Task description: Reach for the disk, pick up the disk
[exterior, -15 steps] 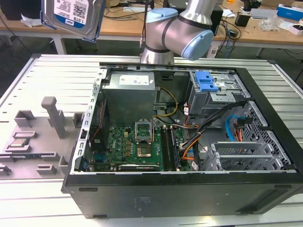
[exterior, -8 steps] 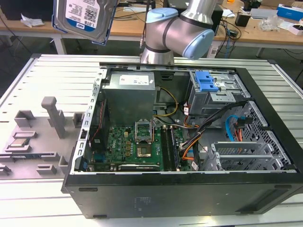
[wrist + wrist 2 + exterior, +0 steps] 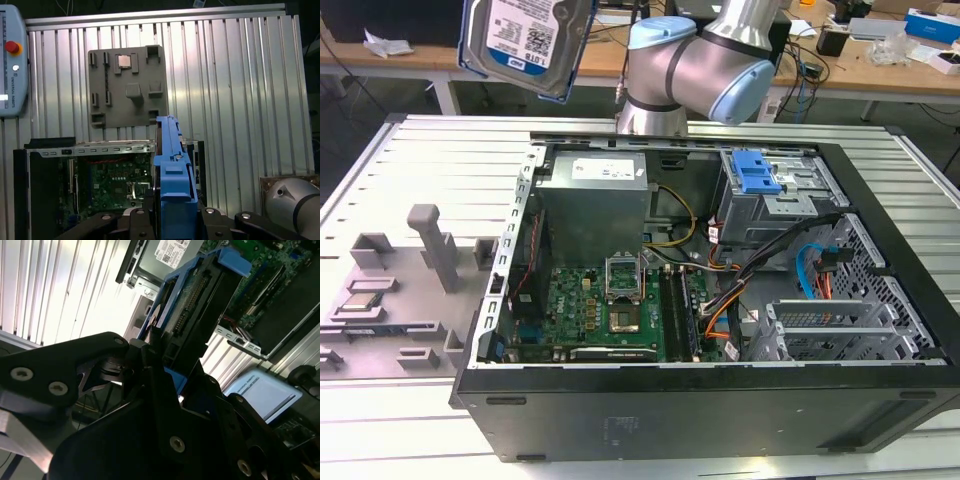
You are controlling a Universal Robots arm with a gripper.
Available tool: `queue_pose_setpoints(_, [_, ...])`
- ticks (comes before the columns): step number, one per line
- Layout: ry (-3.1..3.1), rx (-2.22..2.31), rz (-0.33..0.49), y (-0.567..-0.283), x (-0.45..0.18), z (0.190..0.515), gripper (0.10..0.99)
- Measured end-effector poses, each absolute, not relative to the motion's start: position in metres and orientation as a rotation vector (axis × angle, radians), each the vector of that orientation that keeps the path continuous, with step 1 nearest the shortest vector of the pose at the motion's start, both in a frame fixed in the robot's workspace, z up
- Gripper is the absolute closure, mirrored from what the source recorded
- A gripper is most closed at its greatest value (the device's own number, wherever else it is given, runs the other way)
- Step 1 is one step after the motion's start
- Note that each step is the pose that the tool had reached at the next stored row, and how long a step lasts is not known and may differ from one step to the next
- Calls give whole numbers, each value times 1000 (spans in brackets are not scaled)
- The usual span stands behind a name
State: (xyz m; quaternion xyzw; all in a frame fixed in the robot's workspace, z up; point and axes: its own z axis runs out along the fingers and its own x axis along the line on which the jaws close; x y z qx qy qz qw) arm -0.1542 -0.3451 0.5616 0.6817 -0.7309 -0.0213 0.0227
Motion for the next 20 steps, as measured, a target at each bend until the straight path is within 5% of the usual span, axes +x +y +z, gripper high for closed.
queue_pose_setpoints(20, [-2263, 2110, -66, -345, -98, 532, 722])
